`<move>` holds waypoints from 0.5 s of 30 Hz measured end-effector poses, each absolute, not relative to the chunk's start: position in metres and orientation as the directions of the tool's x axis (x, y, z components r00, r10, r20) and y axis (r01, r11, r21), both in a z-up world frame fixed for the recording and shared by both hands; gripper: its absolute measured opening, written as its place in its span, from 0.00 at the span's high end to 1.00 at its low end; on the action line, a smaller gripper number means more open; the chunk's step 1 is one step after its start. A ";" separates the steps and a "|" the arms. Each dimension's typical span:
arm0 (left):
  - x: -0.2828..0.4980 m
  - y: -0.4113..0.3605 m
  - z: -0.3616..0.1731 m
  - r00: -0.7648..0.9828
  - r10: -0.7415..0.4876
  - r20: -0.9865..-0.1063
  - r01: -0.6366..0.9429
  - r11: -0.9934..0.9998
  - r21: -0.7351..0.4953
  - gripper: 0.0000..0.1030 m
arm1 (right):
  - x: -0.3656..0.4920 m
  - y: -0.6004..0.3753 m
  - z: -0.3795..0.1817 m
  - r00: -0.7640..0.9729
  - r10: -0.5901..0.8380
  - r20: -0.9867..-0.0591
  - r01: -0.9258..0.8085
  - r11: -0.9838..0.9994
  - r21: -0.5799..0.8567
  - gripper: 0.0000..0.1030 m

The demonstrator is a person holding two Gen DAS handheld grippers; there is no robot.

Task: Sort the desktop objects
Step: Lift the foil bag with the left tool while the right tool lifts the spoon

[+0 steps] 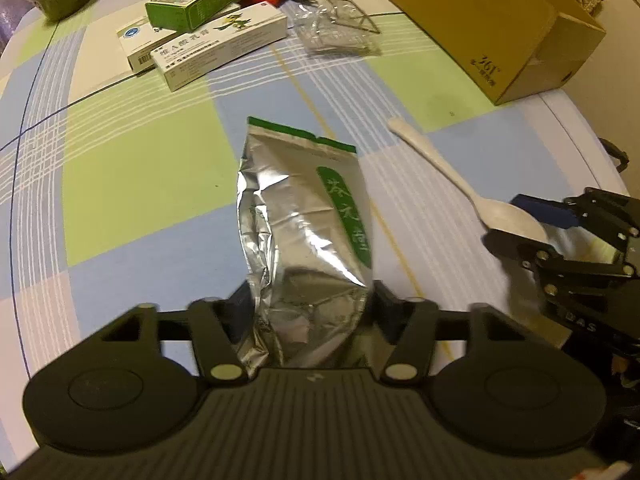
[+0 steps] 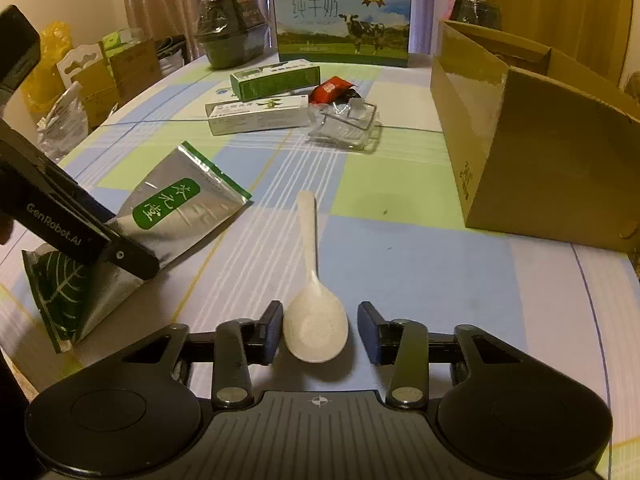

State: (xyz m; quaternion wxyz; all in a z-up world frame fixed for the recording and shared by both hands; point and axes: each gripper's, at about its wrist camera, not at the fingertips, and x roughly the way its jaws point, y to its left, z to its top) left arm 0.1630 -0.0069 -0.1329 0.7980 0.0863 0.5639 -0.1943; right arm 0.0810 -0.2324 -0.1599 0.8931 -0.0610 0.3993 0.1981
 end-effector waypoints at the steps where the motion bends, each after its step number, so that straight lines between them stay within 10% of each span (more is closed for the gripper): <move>1: 0.162 -0.008 -0.132 0.291 -0.209 -0.934 0.408 0.910 -0.076 0.52 | 0.081 -0.233 -0.160 0.604 0.305 -0.737 -0.400 0.915 0.050 0.66; 15: 0.150 0.008 -0.127 0.305 -0.278 -0.911 0.305 0.935 -0.183 0.58 | 0.079 -0.237 -0.154 0.622 0.312 -0.718 -0.388 0.919 0.063 0.71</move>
